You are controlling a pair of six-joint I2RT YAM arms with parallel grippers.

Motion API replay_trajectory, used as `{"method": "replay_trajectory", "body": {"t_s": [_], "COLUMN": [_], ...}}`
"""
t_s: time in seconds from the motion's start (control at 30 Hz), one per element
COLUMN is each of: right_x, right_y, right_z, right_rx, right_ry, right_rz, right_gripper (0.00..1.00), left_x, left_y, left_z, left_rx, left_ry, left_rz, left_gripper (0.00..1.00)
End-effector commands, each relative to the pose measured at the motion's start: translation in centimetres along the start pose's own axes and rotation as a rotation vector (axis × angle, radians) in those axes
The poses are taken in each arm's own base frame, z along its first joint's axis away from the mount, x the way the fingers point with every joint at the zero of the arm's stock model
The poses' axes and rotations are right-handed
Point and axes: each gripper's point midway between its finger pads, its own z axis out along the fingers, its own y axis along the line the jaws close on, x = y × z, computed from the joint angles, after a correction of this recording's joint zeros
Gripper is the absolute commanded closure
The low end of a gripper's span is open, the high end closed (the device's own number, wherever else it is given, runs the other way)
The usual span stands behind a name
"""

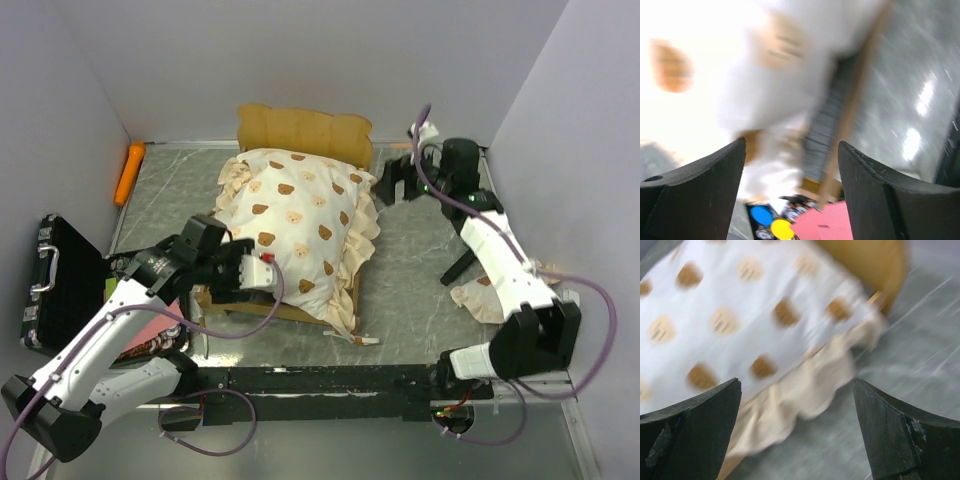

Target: Set up the pet bed

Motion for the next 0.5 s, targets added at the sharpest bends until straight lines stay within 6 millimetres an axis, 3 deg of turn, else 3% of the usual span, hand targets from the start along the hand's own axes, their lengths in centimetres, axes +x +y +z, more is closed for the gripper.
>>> {"method": "replay_trajectory", "body": {"t_s": [0.0, 0.13, 0.2, 0.33, 0.47], "right_x": [-8.5, -11.0, -12.0, -11.6, -11.2], "right_y": [-6.6, -9.8, -10.1, -11.1, -12.3], "right_z": [2.9, 6.4, 8.1, 11.7, 15.0], "right_rx": [0.037, -0.069, -0.126, -0.22, -0.269], "right_ry": [-0.243, -0.281, -0.311, -0.368, -0.366], "right_rz": [-0.139, -0.133, -0.169, -0.195, -0.17], "right_gripper": [0.01, 0.01, 0.01, 0.01, 0.01], "left_x": [-5.8, -7.3, -7.6, -8.9, -5.9], "left_y": [8.3, 15.5, 18.3, 23.6, 26.5], "left_z": [-3.5, -3.7, -2.9, -1.5, 3.6], "left_rx": [-0.289, -0.449, -0.488, -0.564, -0.54], "left_ry": [-0.194, -0.291, -0.334, -0.456, -0.385], "left_rz": [-0.156, -0.384, -0.489, -0.618, -0.778], "left_gripper": [0.19, 0.13, 0.14, 0.13, 0.17]}}
